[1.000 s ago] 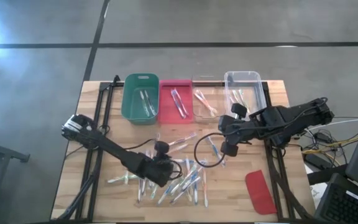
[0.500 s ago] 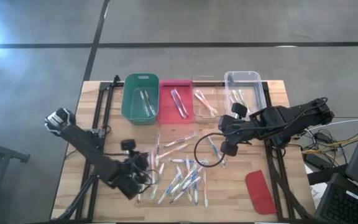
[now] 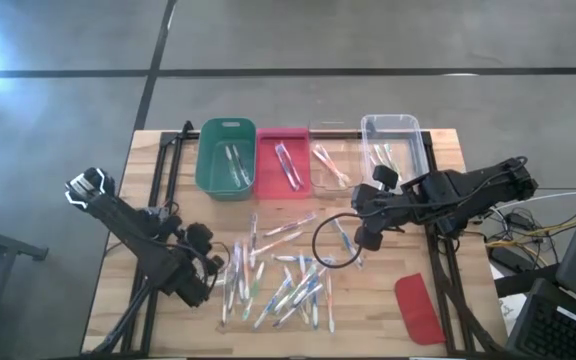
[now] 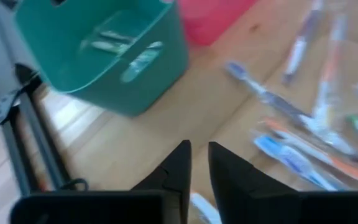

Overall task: Pick & Place Toothbrushes
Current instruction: Put the orange toothbrush into the transparent bin

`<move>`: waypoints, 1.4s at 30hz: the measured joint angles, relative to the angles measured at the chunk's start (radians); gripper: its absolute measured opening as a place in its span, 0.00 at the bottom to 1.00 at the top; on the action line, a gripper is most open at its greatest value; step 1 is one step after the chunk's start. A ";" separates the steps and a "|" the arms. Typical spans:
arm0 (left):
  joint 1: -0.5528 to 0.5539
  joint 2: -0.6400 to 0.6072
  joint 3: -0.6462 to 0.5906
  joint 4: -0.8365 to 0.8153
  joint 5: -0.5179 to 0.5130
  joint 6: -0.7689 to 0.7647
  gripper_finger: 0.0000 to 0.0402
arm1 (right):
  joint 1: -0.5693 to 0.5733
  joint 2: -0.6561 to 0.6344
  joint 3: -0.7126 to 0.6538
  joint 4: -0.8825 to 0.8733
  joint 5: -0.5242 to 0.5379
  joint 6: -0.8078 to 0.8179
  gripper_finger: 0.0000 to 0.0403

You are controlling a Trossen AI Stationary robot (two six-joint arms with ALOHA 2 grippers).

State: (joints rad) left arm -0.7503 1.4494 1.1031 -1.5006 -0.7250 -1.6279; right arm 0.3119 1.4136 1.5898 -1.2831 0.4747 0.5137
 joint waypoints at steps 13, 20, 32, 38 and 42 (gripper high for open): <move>0.035 0.000 -0.027 -0.001 0.073 -0.028 0.40 | 0.000 0.000 0.000 0.001 0.000 0.004 0.02; 0.055 0.000 -0.101 0.024 0.211 -0.052 0.41 | 0.000 0.000 0.000 0.003 0.000 0.004 0.02; 0.078 0.000 -0.306 0.451 0.315 -0.053 0.41 | 0.000 0.000 0.000 0.006 0.000 0.003 0.02; 0.082 0.000 -0.363 0.489 0.387 -0.085 0.41 | 0.000 0.000 0.000 0.007 0.000 0.003 0.02; 0.082 0.000 -0.388 0.543 0.393 -0.095 0.41 | 0.000 0.000 0.000 0.007 0.000 0.003 0.02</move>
State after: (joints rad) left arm -0.6685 1.4498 0.7154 -0.9580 -0.3321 -1.7229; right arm 0.3115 1.4132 1.5894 -1.2758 0.4745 0.5171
